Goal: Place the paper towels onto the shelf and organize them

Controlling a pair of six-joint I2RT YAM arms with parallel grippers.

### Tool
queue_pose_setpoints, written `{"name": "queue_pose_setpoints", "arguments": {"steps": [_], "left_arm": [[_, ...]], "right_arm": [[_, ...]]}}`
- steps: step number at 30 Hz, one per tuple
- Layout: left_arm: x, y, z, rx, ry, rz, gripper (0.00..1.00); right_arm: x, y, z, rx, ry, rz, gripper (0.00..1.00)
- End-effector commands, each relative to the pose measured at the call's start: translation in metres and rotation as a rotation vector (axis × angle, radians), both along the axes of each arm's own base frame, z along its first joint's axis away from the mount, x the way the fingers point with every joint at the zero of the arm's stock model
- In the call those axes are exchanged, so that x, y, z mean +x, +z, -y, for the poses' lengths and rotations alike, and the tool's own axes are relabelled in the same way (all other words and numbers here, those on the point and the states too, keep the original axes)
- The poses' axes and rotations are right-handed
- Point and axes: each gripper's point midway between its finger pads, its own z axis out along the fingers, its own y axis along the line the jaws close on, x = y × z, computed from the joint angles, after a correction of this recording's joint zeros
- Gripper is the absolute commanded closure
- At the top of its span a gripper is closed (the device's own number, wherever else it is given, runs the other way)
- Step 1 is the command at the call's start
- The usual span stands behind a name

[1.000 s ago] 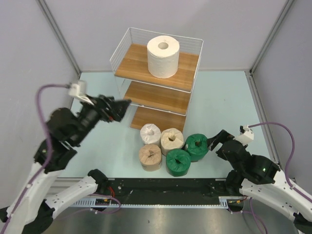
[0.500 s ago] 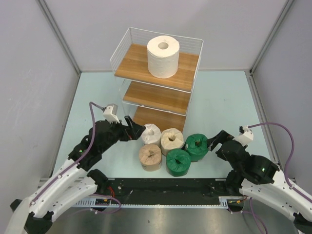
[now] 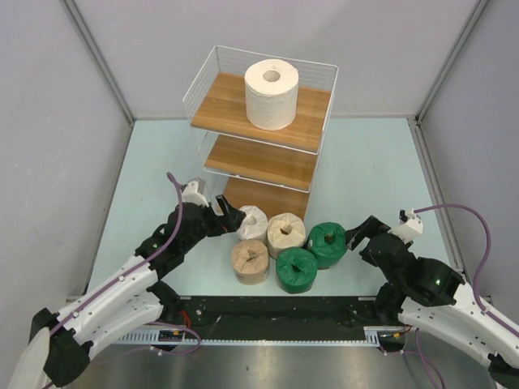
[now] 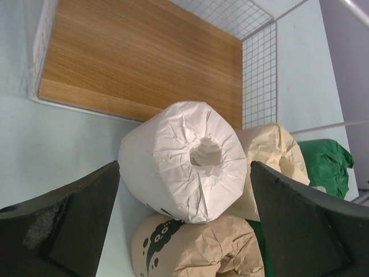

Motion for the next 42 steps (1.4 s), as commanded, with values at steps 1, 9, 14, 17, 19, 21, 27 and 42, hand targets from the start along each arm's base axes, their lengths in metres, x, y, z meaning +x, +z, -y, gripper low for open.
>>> {"name": "queue_pose_setpoints", "arguments": {"steps": [1, 9, 14, 17, 19, 21, 27, 42], "left_arm": [[0.01, 0.012, -0.002, -0.026, 0.047, 0.053, 0.0], [0.013, -0.016, 0.005, 0.026, 0.021, -0.015, 0.06], [0.013, -0.029, 0.01, 0.064, -0.009, -0.047, 0.08], [0.012, -0.036, 0.012, 0.09, -0.024, -0.057, 0.1], [0.012, -0.039, 0.013, 0.1, -0.029, -0.063, 0.11], [0.013, -0.041, 0.014, 0.107, -0.033, -0.064, 0.12], [0.014, -0.051, 0.017, 0.138, -0.036, -0.088, 0.14], [0.018, -0.054, 0.022, 0.217, -0.026, -0.116, 0.31]], "right_arm": [[0.005, 0.002, 0.008, 0.001, -0.061, 0.024, 0.0], [0.005, 0.0, 0.007, -0.001, -0.064, 0.016, 0.0], [0.005, 0.0, 0.008, -0.003, -0.067, 0.019, 0.0], [0.005, 0.0, 0.008, -0.005, -0.067, 0.018, 0.0], [0.006, 0.0, 0.008, -0.008, -0.068, 0.02, 0.0], [0.006, 0.0, 0.008, -0.009, -0.067, 0.018, 0.0], [0.006, 0.0, 0.006, -0.006, -0.061, 0.019, 0.0], [0.005, 0.0, 0.003, -0.01, -0.036, 0.016, 0.0]]}}
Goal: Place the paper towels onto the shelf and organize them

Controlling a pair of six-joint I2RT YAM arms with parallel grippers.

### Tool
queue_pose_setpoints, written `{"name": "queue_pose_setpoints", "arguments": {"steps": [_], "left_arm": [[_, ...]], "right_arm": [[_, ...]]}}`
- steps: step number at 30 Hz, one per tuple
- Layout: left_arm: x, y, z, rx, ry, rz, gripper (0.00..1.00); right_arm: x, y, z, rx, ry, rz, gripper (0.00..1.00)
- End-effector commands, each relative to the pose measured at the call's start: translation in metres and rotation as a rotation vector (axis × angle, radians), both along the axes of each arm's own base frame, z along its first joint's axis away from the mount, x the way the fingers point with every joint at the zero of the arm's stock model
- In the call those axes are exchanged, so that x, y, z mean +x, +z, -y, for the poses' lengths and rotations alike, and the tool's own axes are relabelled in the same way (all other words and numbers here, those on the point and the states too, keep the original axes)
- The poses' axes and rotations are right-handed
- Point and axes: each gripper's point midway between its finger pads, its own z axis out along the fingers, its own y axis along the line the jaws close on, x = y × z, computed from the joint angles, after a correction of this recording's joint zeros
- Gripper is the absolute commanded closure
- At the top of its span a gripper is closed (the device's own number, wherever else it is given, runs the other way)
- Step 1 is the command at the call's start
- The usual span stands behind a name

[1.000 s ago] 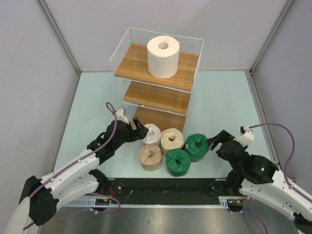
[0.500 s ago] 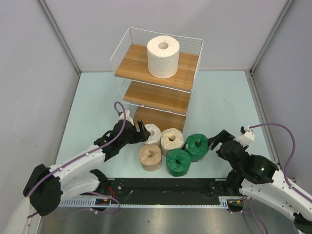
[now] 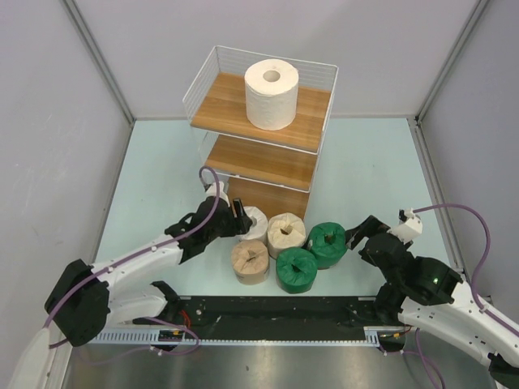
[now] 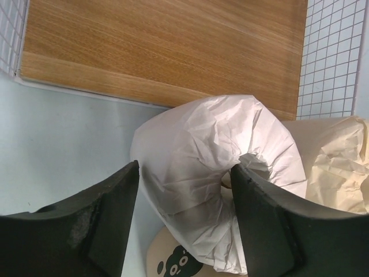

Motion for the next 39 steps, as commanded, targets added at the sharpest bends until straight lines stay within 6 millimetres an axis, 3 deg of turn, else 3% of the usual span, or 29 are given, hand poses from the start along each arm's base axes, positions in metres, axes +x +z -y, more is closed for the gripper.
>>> {"name": "queue_pose_setpoints", "arguments": {"steps": [1, 6, 12, 18, 21, 26, 27, 29, 30, 32, 33, 35, 36, 39], "left_arm": [[0.003, 0.012, 0.0, 0.042, -0.006, 0.022, 0.35], [-0.003, 0.021, 0.0, 0.029, -0.03, 0.03, 0.47], [-0.018, 0.066, -0.005, -0.043, -0.056, 0.092, 0.49], [-0.03, 0.14, -0.024, -0.101, -0.046, 0.224, 0.48], [-0.038, 0.184, -0.025, -0.148, -0.084, 0.287, 0.47], [-0.06, 0.231, -0.019, -0.211, -0.199, 0.338, 0.47], [-0.066, 0.253, -0.021, -0.243, -0.21, 0.378, 0.47], [-0.072, 0.273, -0.024, -0.272, -0.221, 0.412, 0.47], [-0.077, 0.298, -0.029, -0.304, -0.22, 0.459, 0.46], [-0.082, 0.321, -0.036, -0.324, -0.206, 0.498, 0.45], [-0.083, 0.346, -0.049, -0.349, -0.152, 0.539, 0.45], [-0.084, 0.365, -0.059, -0.364, -0.105, 0.56, 0.45], [-0.087, 0.385, -0.067, -0.392, -0.082, 0.602, 0.45], [-0.092, 0.424, -0.076, -0.444, -0.059, 0.685, 0.45]], "right_arm": [[0.004, 0.002, 0.002, 0.001, -0.023, 0.018, 0.0], [0.004, 0.002, 0.002, 0.001, -0.026, 0.017, 0.0], [0.003, 0.001, 0.001, 0.005, -0.022, 0.014, 0.0], [0.004, -0.002, -0.001, 0.005, -0.02, 0.011, 0.0], [0.004, -0.001, -0.004, 0.015, -0.014, 0.009, 0.0], [0.005, -0.001, -0.005, 0.02, -0.012, 0.01, 0.0], [0.005, -0.001, -0.005, 0.02, -0.011, 0.011, 0.0], [0.005, 0.0, -0.005, 0.021, -0.011, 0.012, 0.0], [0.005, 0.0, -0.005, 0.022, -0.01, 0.014, 0.0], [0.005, -0.001, -0.005, 0.02, -0.01, 0.012, 0.0], [0.005, -0.001, -0.005, 0.018, -0.011, 0.01, 0.0], [0.005, -0.001, -0.005, 0.021, -0.009, 0.011, 0.0], [0.004, -0.001, -0.006, 0.021, -0.005, 0.007, 0.0], [0.002, -0.002, -0.004, 0.022, -0.008, 0.001, 0.0]]}}
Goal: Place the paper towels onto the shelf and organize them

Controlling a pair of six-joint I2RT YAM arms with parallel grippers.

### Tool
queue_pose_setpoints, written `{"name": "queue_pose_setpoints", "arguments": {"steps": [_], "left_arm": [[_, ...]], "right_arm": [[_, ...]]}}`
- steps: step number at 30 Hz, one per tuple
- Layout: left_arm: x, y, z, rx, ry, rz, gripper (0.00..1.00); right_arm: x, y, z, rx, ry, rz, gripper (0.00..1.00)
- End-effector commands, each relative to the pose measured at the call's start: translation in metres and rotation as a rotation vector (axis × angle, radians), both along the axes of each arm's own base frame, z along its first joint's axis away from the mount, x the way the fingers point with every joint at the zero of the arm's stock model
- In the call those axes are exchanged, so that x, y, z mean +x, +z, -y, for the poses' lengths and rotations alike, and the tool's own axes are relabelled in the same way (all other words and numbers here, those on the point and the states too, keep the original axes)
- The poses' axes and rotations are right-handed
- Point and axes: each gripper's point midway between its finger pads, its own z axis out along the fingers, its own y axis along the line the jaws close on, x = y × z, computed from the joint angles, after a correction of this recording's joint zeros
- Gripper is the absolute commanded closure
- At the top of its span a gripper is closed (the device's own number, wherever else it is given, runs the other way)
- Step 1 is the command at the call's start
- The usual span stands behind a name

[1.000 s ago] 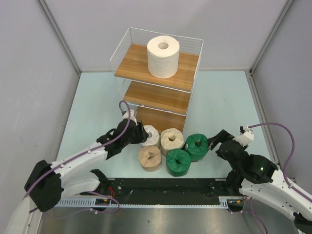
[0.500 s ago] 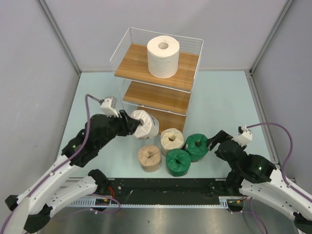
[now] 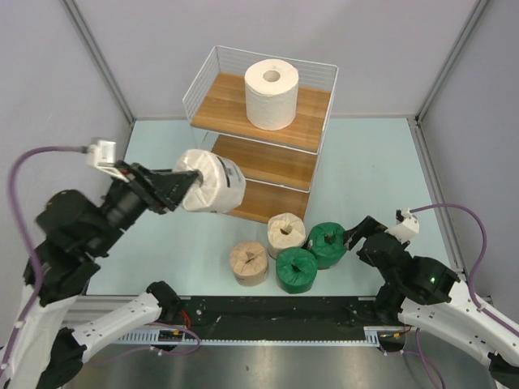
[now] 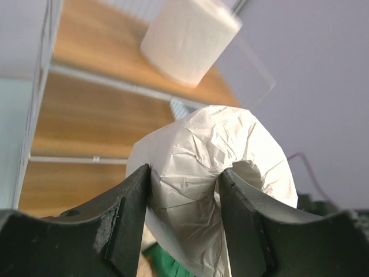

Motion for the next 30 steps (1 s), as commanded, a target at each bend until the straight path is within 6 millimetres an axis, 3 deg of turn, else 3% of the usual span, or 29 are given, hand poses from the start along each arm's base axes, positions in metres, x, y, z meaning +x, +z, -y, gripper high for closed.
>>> {"name": "queue_pose_setpoints", "arguments": {"steps": [1, 2, 4, 5, 6, 14, 18, 21, 25, 30], "left_arm": [[-0.01, 0.071, -0.023, -0.125, 0.058, 0.139, 0.45], [-0.001, 0.073, -0.019, -0.099, 0.072, 0.138, 0.45], [-0.001, 0.095, -0.023, -0.112, 0.091, 0.173, 0.45], [0.01, 0.097, -0.014, -0.089, 0.093, 0.17, 0.45], [0.009, 0.112, -0.016, -0.11, 0.096, 0.2, 0.45], [0.057, 0.153, -0.004, -0.051, 0.223, 0.276, 0.45], [0.086, 0.16, 0.007, 0.01, 0.282, 0.281, 0.45], [0.093, 0.17, 0.004, 0.018, 0.318, 0.304, 0.45], [0.11, 0.166, 0.009, 0.05, 0.337, 0.291, 0.45], [0.117, 0.161, -0.003, 0.063, 0.388, 0.277, 0.45]], "right_arm": [[0.002, 0.003, 0.002, 0.017, -0.026, 0.017, 0.0], [0.003, 0.004, 0.003, 0.015, -0.028, 0.021, 0.0], [0.003, 0.005, 0.004, 0.015, -0.027, 0.027, 0.0], [0.003, 0.006, 0.004, 0.018, -0.03, 0.031, 0.0], [0.002, 0.005, 0.005, 0.016, -0.028, 0.029, 0.0], [0.002, 0.006, 0.007, 0.029, -0.039, 0.032, 0.0], [0.001, 0.007, 0.007, 0.033, -0.037, 0.034, 0.0], [0.002, 0.007, 0.007, 0.032, -0.041, 0.037, 0.0], [0.003, 0.007, 0.008, 0.023, -0.047, 0.037, 0.0], [0.003, 0.006, 0.008, 0.022, -0.047, 0.036, 0.0]]}}
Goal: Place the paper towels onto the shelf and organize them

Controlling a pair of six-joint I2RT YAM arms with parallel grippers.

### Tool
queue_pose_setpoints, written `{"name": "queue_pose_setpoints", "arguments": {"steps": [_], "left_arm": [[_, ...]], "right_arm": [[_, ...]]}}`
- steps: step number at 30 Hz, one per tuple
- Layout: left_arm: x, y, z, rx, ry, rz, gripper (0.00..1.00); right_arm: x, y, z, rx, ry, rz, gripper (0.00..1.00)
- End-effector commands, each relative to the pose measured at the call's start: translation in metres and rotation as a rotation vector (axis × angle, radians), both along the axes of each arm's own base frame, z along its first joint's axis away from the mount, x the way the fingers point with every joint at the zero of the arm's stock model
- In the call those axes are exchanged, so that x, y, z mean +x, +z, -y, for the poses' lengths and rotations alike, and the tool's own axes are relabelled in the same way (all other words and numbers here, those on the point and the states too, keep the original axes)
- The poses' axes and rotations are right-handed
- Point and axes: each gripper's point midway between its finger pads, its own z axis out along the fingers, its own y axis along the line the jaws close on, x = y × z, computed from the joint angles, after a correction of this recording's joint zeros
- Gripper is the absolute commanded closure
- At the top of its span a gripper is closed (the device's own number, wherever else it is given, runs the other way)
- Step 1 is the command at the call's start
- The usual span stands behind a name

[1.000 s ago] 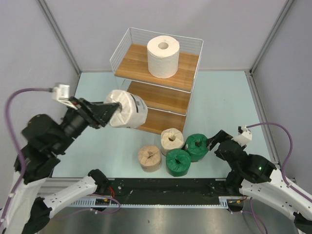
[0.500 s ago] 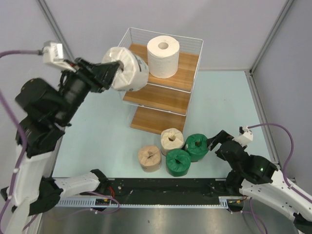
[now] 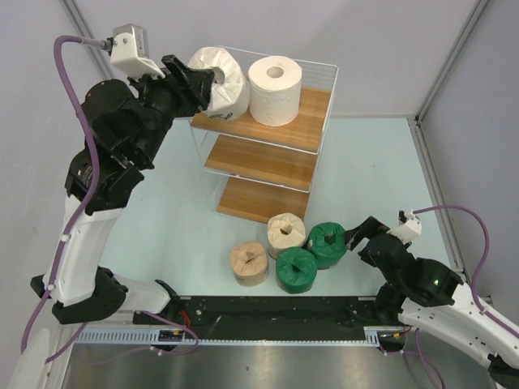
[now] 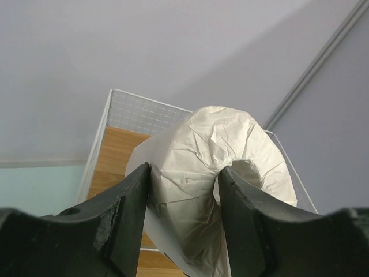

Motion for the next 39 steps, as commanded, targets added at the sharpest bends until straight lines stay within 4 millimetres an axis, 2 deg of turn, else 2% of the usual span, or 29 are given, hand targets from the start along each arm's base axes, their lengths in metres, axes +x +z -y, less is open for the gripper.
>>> {"name": "queue_pose_setpoints", "arguments": {"steps": [1, 6, 9, 14, 19, 20, 25, 33, 39], "left_arm": [[-0.008, 0.032, -0.032, -0.054, 0.083, 0.087, 0.45], [-0.001, 0.031, -0.045, -0.042, 0.133, 0.092, 0.45], [0.012, 0.03, -0.041, -0.025, 0.141, 0.096, 0.46], [0.027, 0.044, -0.038, -0.017, 0.158, 0.134, 0.46], [0.048, 0.047, -0.029, -0.004, 0.159, 0.151, 0.47], [0.048, 0.054, -0.03, -0.012, 0.164, 0.17, 0.47], [0.06, 0.058, -0.03, 0.0, 0.192, 0.191, 0.47], [0.085, 0.047, -0.012, 0.031, 0.171, 0.188, 0.47], [0.093, 0.038, 0.005, 0.037, 0.107, 0.177, 0.48]], "right_arm": [[0.004, 0.003, 0.006, 0.001, -0.045, 0.021, 0.0], [0.004, 0.002, 0.007, -0.005, -0.046, 0.02, 0.0], [0.005, 0.002, 0.007, -0.008, -0.048, 0.021, 0.0], [0.004, 0.002, 0.006, -0.001, -0.042, 0.02, 0.0], [0.004, 0.003, 0.007, -0.001, -0.045, 0.022, 0.0], [0.004, 0.003, 0.007, -0.001, -0.045, 0.022, 0.0], [0.003, 0.003, 0.006, 0.007, -0.043, 0.022, 0.0], [0.003, 0.003, 0.006, 0.007, -0.043, 0.023, 0.0], [0.003, 0.004, 0.006, 0.009, -0.041, 0.024, 0.0]]}}
